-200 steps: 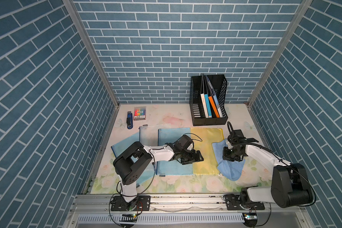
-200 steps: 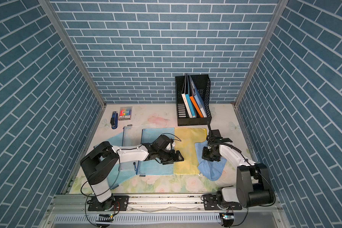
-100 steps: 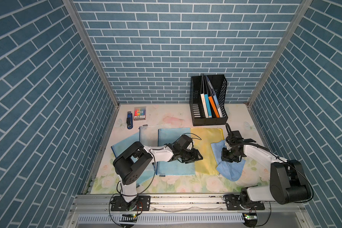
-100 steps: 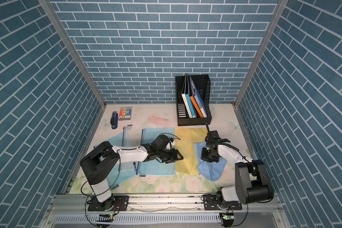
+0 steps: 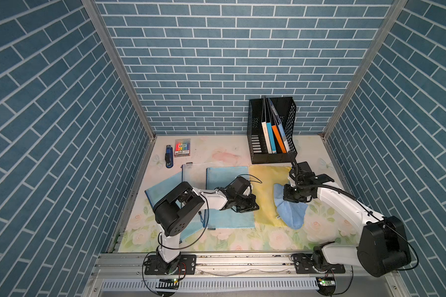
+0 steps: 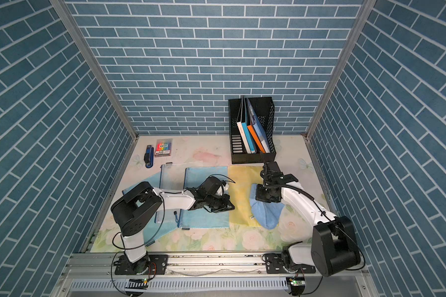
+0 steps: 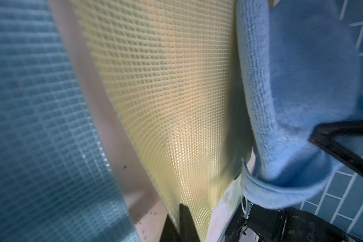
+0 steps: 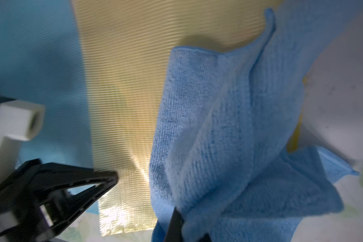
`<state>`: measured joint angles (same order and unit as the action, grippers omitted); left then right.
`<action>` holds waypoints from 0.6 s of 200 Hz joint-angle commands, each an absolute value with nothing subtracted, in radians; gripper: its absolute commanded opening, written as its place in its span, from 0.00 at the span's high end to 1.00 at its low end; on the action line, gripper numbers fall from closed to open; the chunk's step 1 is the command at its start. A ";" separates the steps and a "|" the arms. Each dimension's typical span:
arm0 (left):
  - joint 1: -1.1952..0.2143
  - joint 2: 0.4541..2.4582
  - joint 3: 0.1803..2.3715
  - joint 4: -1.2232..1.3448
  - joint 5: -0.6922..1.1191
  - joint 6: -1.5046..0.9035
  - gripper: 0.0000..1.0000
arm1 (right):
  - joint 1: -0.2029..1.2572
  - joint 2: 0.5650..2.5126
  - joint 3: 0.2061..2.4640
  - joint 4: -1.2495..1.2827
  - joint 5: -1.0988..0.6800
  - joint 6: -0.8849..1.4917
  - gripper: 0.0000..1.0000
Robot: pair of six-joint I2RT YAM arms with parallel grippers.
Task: Wipe the document bag
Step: Wipe the dirt from the document bag.
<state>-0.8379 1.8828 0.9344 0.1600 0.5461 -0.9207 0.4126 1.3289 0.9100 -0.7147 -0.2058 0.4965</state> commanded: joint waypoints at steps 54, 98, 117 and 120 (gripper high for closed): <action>-0.824 1.910 0.938 0.113 0.527 -0.852 1.00 | 0.635 1.580 0.931 -0.590 -0.136 0.643 1.00; -0.808 1.900 0.903 0.090 0.528 -0.836 1.00 | 0.463 1.584 0.929 -0.705 -0.009 0.520 1.00; -0.808 1.895 0.888 0.098 0.534 -0.836 1.00 | 0.361 1.543 0.928 -0.700 -0.003 0.501 1.00; -0.808 1.895 0.886 0.101 0.536 -0.837 1.00 | 0.352 1.542 0.933 -0.696 -0.004 0.498 1.00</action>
<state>-0.8181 1.8957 0.9257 0.1528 0.5503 -0.8608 0.4454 1.5967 0.9298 -0.6506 -0.0772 0.5426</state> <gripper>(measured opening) 0.047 0.074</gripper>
